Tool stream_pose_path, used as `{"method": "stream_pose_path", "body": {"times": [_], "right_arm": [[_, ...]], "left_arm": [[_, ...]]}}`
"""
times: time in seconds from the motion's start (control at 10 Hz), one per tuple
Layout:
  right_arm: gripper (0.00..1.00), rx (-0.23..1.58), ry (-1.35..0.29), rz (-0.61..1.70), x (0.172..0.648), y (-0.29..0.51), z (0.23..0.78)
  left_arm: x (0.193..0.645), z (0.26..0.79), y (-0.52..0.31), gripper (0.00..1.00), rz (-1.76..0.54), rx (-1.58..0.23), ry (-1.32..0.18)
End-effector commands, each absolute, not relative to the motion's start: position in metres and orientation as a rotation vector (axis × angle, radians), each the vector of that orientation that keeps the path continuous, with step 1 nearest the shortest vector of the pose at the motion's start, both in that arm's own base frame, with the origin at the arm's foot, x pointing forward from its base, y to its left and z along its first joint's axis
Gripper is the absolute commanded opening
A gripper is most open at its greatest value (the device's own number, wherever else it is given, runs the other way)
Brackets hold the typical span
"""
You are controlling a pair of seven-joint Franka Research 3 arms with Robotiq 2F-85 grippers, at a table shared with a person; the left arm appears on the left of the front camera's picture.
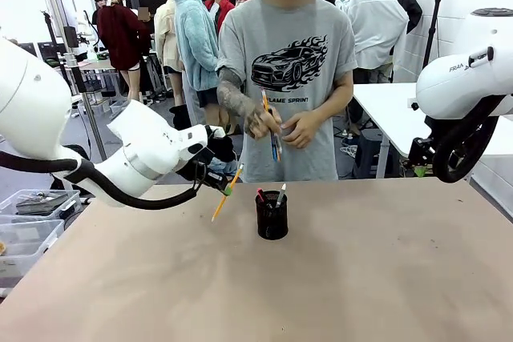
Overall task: Place the pens into the pen holder.
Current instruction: Pick up a writing instrument from the table and place it into the Pen holder.
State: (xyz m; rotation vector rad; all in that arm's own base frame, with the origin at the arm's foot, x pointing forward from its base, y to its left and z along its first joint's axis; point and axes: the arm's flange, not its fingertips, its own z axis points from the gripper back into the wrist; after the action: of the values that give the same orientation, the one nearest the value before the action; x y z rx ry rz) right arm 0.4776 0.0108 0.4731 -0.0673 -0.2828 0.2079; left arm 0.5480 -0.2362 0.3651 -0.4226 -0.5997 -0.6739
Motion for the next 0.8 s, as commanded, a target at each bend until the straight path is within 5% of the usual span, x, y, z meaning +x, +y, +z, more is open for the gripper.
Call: {"method": "stream_pose_path", "body": {"times": [0.0, 0.7], "right_arm": [[0.86, -0.098, -0.276, 0.198, 0.476, 0.012, 0.471], [0.86, -0.098, -0.276, 0.198, 0.476, 0.012, 0.471]], "left_arm": [[0.538, 0.355, -0.199, 0.00, -0.712, -0.477, -0.648], [0.457, 0.403, -0.049, 0.00, -0.753, -0.512, -1.029]]}}
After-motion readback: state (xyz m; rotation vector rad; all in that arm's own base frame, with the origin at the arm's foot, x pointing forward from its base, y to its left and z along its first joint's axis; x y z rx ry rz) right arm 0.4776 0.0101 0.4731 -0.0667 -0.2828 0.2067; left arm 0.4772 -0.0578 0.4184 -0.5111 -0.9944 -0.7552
